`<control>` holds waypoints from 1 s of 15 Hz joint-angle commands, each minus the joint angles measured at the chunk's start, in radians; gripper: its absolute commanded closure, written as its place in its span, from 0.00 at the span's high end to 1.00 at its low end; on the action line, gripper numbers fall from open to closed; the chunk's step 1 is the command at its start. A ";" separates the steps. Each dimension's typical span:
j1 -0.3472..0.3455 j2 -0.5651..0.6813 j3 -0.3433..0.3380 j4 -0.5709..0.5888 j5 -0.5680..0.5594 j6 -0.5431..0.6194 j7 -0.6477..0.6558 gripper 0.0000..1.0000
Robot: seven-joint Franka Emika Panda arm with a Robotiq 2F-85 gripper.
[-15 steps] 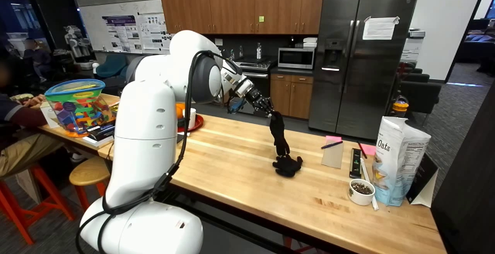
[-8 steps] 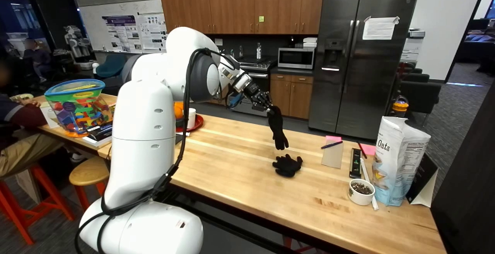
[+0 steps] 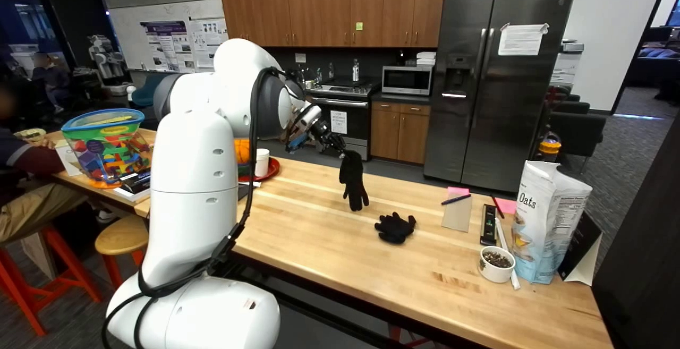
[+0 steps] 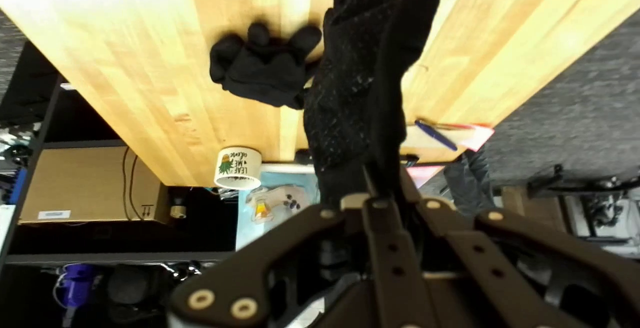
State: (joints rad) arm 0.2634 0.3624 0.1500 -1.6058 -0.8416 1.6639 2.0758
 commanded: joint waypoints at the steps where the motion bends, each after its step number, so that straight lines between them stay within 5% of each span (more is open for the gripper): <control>1: 0.000 -0.088 0.031 -0.093 0.068 0.072 -0.152 0.01; 11: -0.051 -0.242 0.012 -0.169 0.403 0.206 -0.550 0.01; 15: -0.115 -0.254 -0.024 -0.141 0.645 0.205 -0.692 0.01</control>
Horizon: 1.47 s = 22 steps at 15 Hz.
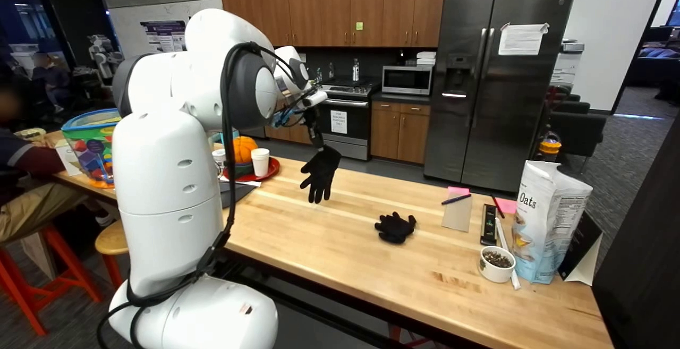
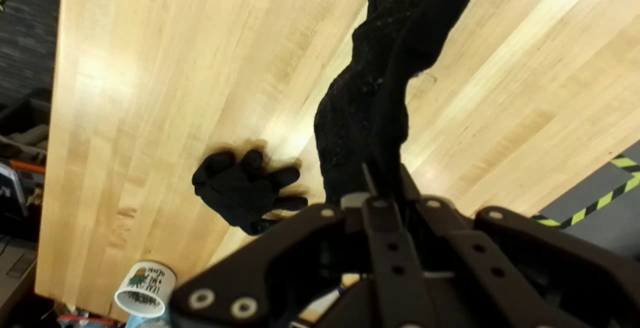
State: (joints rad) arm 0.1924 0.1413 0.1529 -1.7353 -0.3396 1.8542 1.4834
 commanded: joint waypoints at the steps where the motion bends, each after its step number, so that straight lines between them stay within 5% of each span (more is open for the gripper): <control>1: -0.062 -0.026 -0.040 0.001 0.208 0.003 -0.144 0.01; 8: -0.185 0.080 -0.148 0.109 0.544 -0.113 -0.264 0.01; 9: -0.201 0.107 -0.163 0.130 0.580 -0.137 -0.254 0.08; 10: -0.218 0.136 -0.178 0.152 0.614 -0.161 -0.243 0.32; 13: -0.258 0.212 -0.215 0.203 0.691 -0.207 -0.213 0.38; 22: -0.309 0.301 -0.268 0.263 0.748 -0.212 -0.136 0.98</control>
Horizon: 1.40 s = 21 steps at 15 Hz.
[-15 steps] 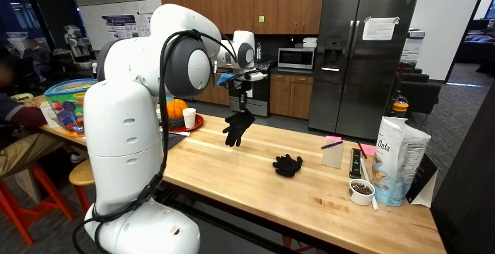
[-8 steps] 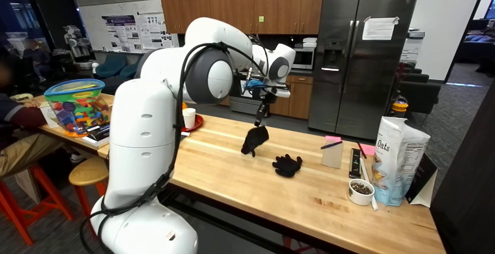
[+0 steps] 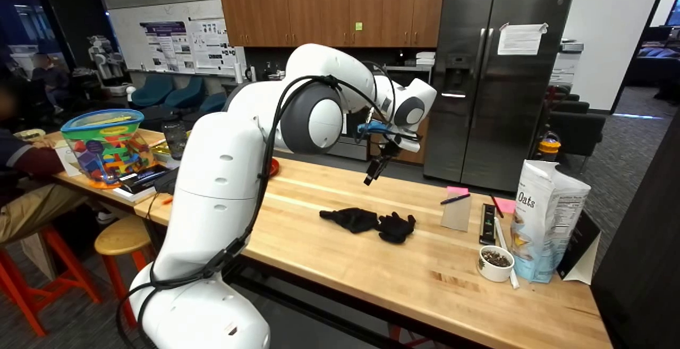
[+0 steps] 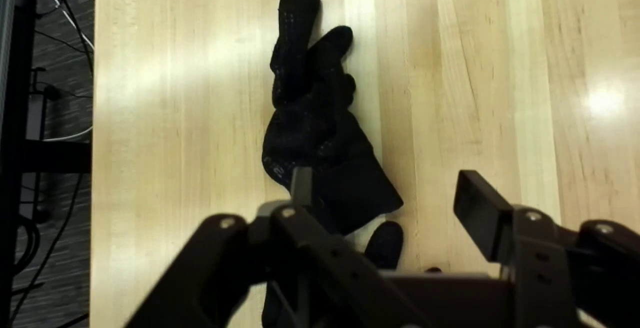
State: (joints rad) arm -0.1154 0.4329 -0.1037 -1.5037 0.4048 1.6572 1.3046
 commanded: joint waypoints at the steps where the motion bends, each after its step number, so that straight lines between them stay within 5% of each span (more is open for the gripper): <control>1: 0.005 0.004 -0.012 0.023 -0.004 -0.009 0.048 1.00; 7: 0.062 -0.031 0.003 -0.035 -0.074 0.003 0.043 1.00; 12: 0.095 -0.025 0.032 -0.045 -0.100 -0.114 -0.015 1.00; 21: 0.093 -0.028 0.029 -0.110 -0.087 -0.180 -0.101 1.00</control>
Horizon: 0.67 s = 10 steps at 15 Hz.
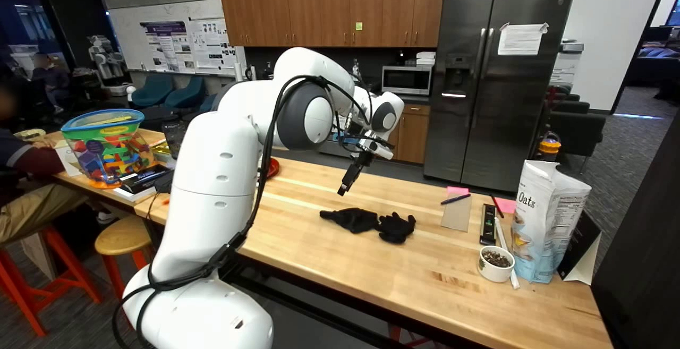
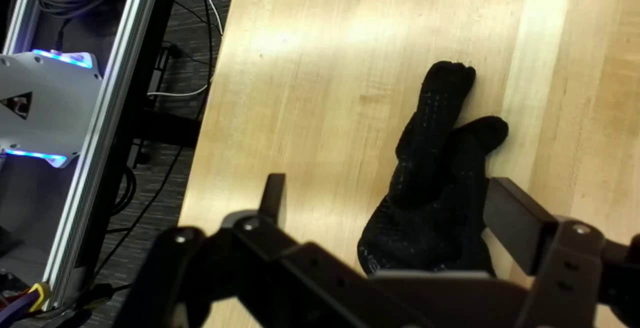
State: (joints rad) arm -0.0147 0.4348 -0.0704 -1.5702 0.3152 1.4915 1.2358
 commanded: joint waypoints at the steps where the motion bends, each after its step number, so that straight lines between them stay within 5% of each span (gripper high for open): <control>1: -0.008 -0.033 -0.005 -0.054 0.001 -0.014 -0.043 1.00; 10: -0.024 -0.080 -0.026 -0.156 0.010 0.046 -0.144 1.00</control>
State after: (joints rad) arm -0.0248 0.4109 -0.0862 -1.6551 0.3156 1.5058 1.1310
